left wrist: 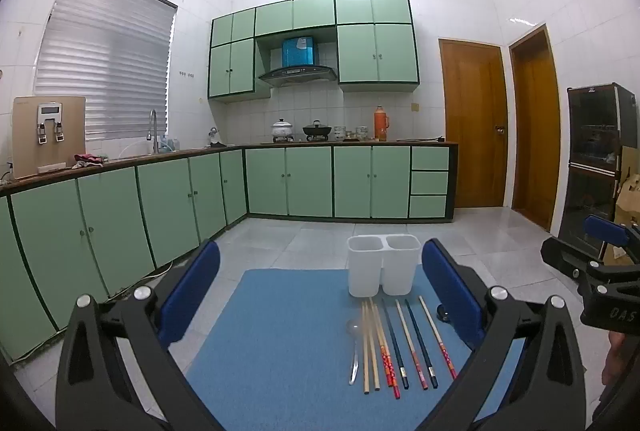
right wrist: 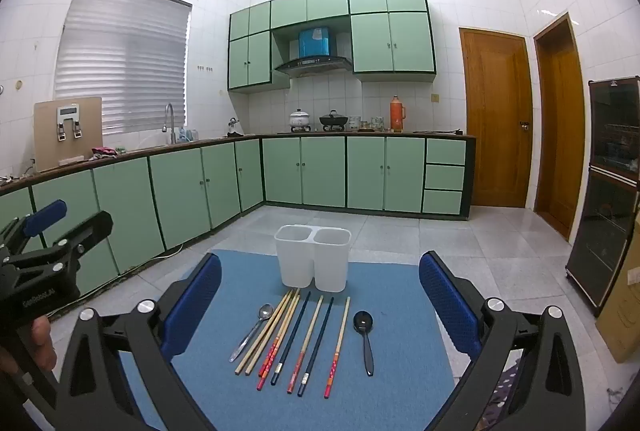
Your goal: Organize utensils
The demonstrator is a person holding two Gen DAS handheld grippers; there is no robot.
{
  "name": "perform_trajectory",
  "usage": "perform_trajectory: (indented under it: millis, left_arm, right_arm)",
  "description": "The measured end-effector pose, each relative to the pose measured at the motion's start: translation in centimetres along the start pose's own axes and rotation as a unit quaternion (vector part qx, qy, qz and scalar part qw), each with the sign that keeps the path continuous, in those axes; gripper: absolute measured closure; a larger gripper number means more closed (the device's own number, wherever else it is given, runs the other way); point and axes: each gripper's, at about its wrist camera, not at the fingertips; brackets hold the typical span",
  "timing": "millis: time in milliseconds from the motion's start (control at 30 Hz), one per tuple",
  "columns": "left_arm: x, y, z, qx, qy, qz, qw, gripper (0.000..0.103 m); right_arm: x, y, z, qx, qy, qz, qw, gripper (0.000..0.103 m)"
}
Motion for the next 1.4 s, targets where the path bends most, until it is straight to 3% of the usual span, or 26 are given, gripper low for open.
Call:
perform_trajectory:
  millis: [733,1400]
  left_arm:
    - [1.2,0.1,0.8,0.002,-0.001,-0.001,1.0000,0.005]
    - [-1.3,-0.7,2.3,0.004,-0.005,-0.005,1.0000,0.005]
  right_arm:
    - [0.0,0.0,0.1,-0.002,0.001,0.002,1.000,0.006]
    - [-0.1,0.0,0.1,-0.001,0.001,0.002,1.000,0.006]
Point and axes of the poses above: each gripper's, at about its wrist camera, not at the fingertips, and x roughly the way its jaws point, z to its left, y to its underside, and after that the axes turned 5 degrees about z, right-handed
